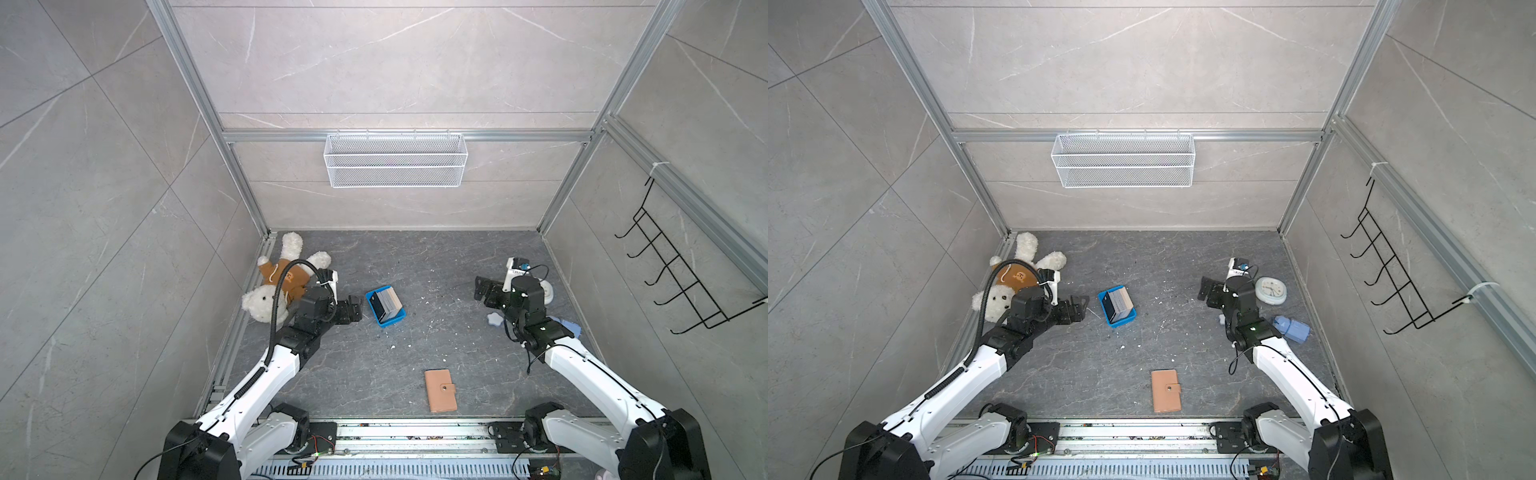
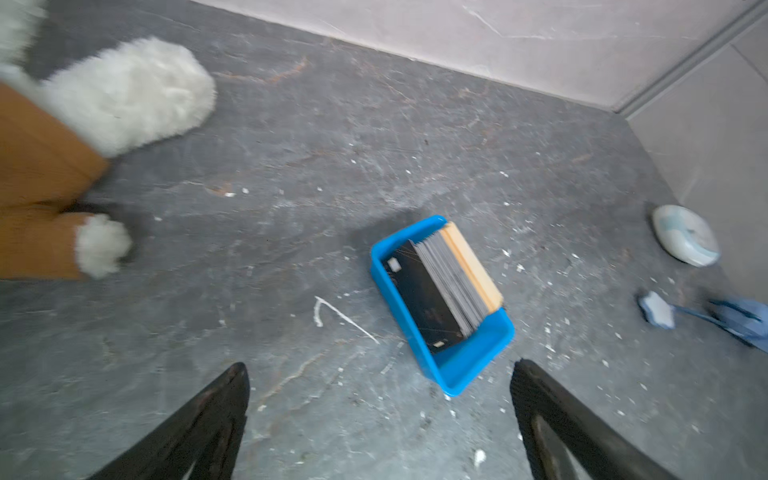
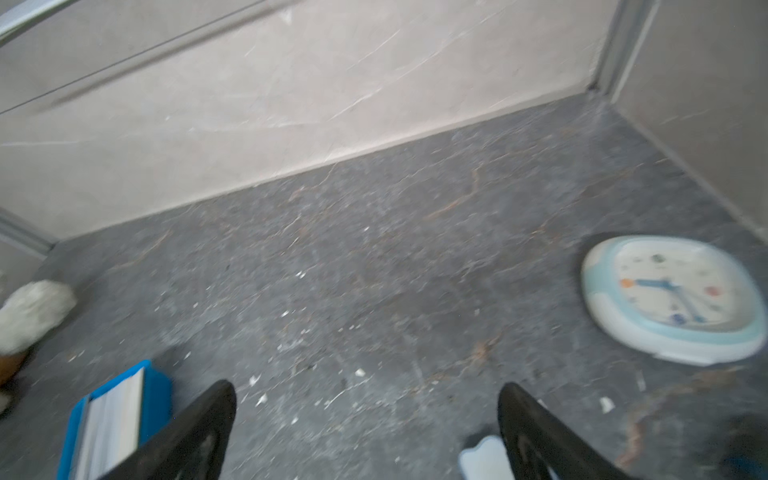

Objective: Put the credit cards into the card holder

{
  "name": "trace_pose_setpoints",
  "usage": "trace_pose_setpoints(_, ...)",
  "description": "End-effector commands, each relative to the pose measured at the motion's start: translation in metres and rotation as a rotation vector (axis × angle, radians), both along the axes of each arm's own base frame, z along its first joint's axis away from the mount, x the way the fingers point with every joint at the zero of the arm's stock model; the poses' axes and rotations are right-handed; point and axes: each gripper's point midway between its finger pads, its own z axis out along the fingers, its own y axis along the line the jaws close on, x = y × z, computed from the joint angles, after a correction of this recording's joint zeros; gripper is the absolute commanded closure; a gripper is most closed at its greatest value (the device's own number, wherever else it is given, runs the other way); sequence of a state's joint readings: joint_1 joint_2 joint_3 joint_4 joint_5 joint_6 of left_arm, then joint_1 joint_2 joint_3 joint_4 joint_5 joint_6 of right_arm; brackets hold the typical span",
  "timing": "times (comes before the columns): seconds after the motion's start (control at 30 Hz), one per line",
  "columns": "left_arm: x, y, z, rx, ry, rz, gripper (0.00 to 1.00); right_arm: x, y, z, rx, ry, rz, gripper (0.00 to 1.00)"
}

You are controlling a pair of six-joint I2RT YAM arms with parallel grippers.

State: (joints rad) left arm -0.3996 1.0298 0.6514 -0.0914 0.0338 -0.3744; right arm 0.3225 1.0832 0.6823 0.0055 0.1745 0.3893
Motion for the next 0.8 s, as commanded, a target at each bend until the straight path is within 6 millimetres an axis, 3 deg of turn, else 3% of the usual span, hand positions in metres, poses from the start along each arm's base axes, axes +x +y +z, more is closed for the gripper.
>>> trace_pose_setpoints(0.0,-0.017,-0.027,0.004,-0.119,0.084,-0.061,0.00,-0.020,0.018,-0.009,0.015,0.125,0.037,0.00)
trace_pose_setpoints(0.2,-0.034,-0.046,0.004,-0.282,0.141,-0.105,0.00,-0.055,0.046,-0.012,-0.019,0.165,0.118,0.00)
trace_pose_setpoints(0.3,-0.040,-0.045,0.000,-0.293,0.180,-0.096,0.00,-0.075,0.055,-0.017,-0.035,0.205,0.154,0.00)
trace_pose_setpoints(0.5,-0.047,-0.040,0.011,-0.341,0.118,-0.086,0.00,-0.111,0.065,-0.035,-0.008,0.275,0.216,0.00)
trace_pose_setpoints(0.77,-0.051,-0.038,0.008,-0.382,0.083,-0.085,0.01,-0.139,0.076,-0.061,-0.006,0.353,0.245,0.06)
